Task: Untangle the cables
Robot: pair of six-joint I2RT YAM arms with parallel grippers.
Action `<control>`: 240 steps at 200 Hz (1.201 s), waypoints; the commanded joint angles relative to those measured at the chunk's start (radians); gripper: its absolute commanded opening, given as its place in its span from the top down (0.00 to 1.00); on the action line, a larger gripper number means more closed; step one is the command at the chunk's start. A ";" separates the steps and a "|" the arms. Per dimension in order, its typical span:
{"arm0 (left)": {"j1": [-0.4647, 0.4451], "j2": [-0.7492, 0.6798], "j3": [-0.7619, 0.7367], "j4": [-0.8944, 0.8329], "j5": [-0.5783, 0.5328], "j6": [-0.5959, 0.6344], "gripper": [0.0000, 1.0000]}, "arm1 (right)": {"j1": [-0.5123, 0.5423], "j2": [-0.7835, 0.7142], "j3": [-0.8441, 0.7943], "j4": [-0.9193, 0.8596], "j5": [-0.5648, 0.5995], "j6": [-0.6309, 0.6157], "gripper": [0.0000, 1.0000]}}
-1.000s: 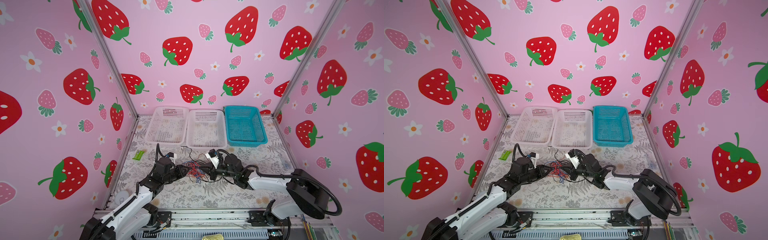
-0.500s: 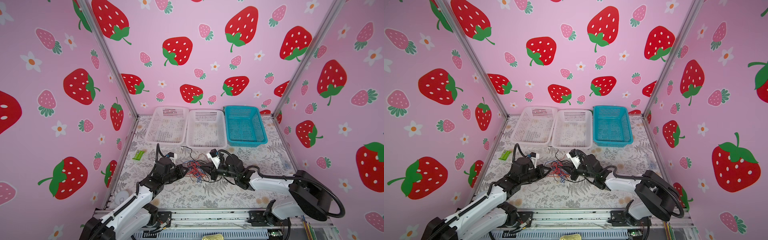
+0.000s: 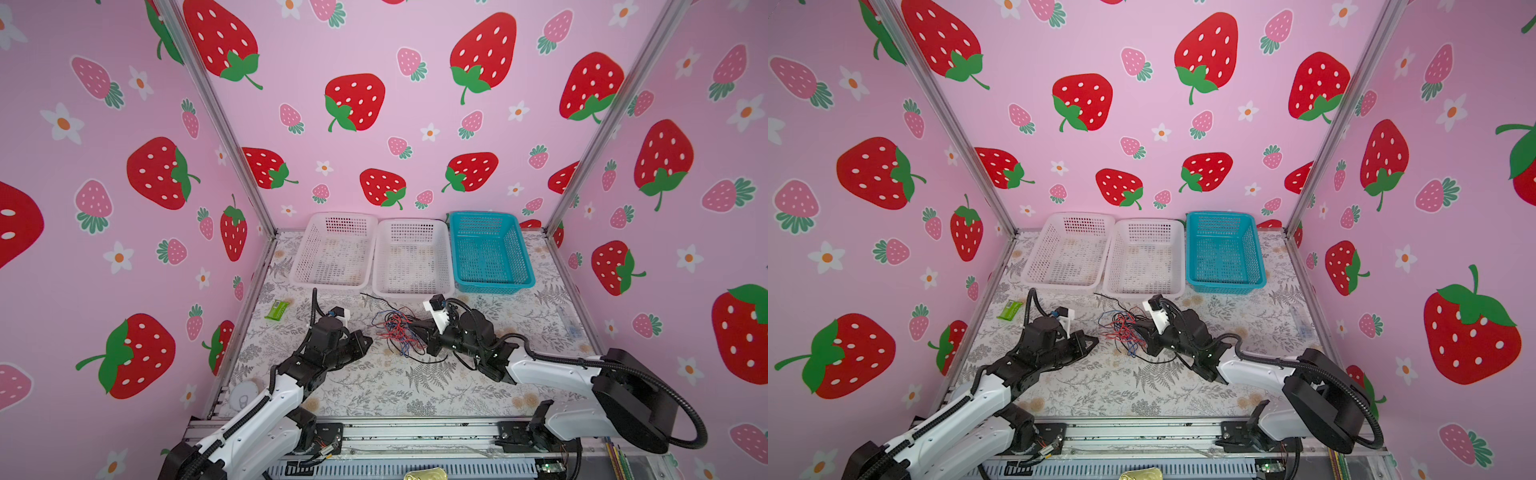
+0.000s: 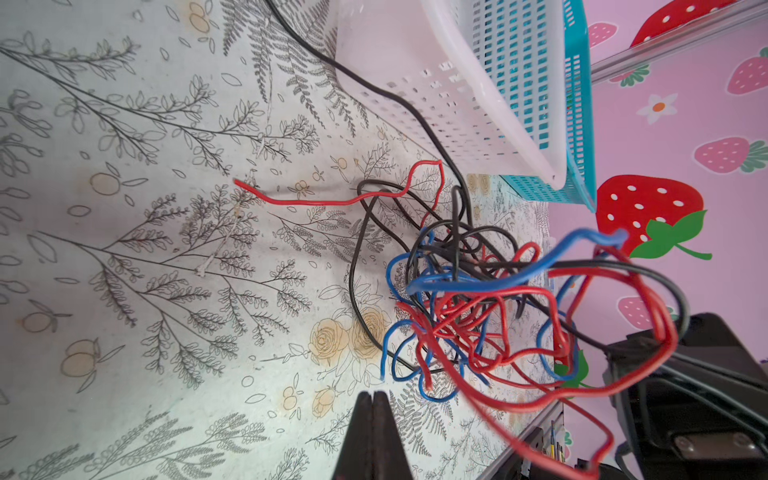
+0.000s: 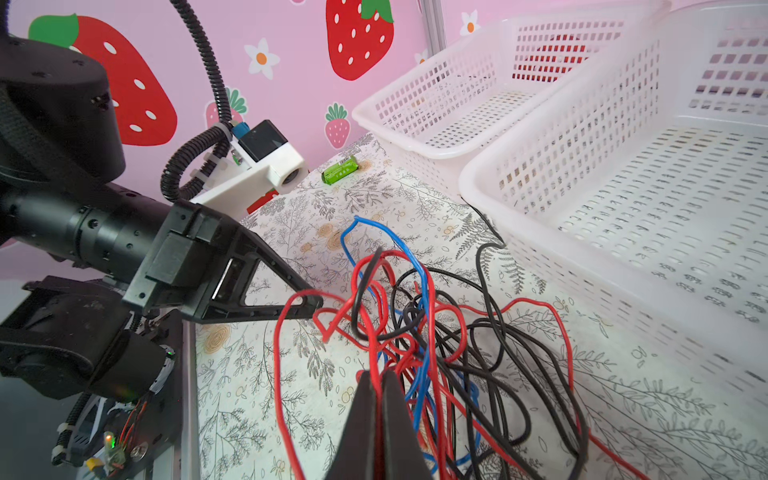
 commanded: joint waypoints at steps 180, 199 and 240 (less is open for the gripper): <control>-0.100 0.053 0.218 -0.203 -0.017 -0.137 0.32 | 0.025 0.032 0.024 0.009 0.087 -0.018 1.00; -0.120 0.087 0.230 -0.207 -0.024 -0.149 0.33 | 0.035 0.029 0.024 0.010 0.093 -0.025 1.00; -0.126 0.115 0.220 -0.178 -0.039 -0.169 0.40 | 0.058 0.015 0.019 0.023 0.099 -0.048 1.00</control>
